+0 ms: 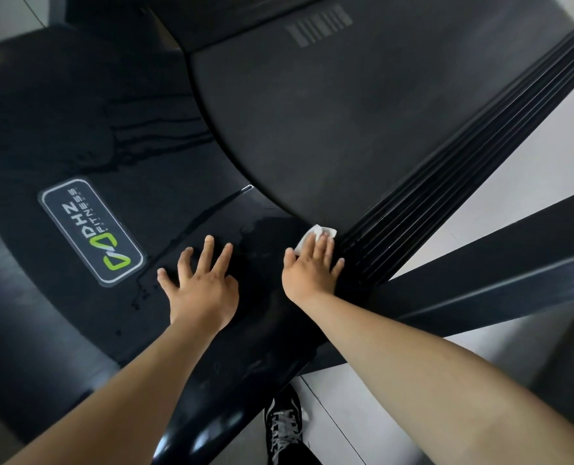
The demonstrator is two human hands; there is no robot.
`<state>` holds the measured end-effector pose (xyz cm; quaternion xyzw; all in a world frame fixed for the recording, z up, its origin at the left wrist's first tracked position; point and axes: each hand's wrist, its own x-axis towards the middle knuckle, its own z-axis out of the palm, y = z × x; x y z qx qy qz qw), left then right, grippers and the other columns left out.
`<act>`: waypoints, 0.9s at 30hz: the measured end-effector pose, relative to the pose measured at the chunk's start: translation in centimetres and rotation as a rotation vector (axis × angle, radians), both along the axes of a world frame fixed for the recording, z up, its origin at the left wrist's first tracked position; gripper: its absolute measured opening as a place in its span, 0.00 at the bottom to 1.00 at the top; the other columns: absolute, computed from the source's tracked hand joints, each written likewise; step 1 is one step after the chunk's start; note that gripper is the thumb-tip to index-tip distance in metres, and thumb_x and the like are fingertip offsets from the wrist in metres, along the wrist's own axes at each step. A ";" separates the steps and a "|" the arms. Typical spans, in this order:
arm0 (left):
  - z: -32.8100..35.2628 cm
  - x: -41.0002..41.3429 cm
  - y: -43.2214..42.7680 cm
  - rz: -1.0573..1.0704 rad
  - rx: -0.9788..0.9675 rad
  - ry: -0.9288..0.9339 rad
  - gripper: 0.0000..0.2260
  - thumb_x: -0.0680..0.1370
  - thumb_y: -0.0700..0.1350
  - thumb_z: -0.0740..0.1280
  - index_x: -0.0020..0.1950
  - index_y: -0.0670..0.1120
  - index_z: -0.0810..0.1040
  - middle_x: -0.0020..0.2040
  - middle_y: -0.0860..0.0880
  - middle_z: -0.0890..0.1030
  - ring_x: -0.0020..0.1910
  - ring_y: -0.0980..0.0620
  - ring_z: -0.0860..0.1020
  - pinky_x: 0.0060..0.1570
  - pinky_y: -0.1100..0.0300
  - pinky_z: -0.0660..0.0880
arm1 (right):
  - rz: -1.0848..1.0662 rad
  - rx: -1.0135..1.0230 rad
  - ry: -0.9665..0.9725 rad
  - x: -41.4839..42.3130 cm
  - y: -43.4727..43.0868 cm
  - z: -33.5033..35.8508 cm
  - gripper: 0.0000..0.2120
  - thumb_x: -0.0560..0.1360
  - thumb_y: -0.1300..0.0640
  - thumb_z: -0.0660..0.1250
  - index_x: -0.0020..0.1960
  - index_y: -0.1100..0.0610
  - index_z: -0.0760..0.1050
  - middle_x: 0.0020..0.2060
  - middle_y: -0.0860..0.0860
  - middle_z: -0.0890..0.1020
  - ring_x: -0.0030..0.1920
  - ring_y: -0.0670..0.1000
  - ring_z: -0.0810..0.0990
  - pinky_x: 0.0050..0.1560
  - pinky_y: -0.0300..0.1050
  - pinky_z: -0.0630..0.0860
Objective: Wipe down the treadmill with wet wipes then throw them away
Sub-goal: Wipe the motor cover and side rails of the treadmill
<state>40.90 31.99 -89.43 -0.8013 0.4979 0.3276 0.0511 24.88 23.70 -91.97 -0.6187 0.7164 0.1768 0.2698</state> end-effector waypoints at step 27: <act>-1.8 7.5 7.1 0.079 -0.290 0.149 0.34 0.77 0.34 0.59 0.83 0.48 0.56 0.83 0.52 0.47 0.82 0.54 0.42 0.77 0.63 0.41 | 0.304 -0.265 -0.056 5.7 -0.5 -0.7 0.24 0.84 0.49 0.55 0.77 0.57 0.62 0.72 0.60 0.65 0.73 0.60 0.62 0.74 0.58 0.58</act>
